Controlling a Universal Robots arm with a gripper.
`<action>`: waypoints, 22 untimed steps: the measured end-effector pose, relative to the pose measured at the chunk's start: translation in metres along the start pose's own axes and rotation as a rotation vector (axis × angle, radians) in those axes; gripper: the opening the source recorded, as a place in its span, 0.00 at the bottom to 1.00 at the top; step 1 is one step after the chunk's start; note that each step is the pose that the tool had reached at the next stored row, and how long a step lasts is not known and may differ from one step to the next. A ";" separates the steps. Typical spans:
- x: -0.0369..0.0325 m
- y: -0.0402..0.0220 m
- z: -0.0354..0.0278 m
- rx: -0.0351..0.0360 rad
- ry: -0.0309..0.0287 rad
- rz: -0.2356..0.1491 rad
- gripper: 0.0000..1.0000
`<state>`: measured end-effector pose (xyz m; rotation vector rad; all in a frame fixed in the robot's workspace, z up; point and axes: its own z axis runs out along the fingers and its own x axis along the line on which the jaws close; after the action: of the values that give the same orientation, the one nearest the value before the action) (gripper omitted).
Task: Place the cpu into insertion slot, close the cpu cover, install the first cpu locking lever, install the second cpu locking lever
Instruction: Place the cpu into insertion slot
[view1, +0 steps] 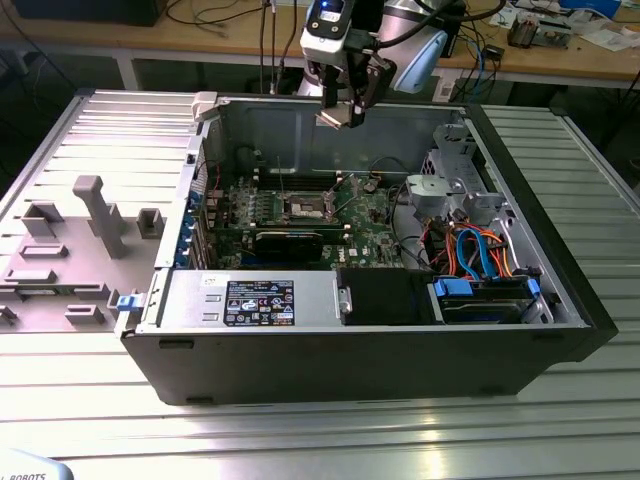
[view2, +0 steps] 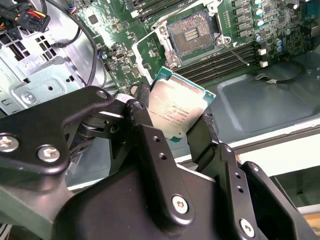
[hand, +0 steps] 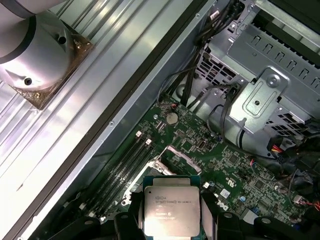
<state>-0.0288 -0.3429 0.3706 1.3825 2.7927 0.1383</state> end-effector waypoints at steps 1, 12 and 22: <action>0.0001 -0.0001 0.0000 -0.0002 -0.0005 0.007 0.54; 0.0049 -0.0067 0.0003 -0.0023 -0.0083 0.098 0.54; 0.0049 -0.0069 0.0041 -0.0060 -0.0266 0.305 0.54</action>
<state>-0.0370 -0.3430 0.3660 1.7855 2.5389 0.1315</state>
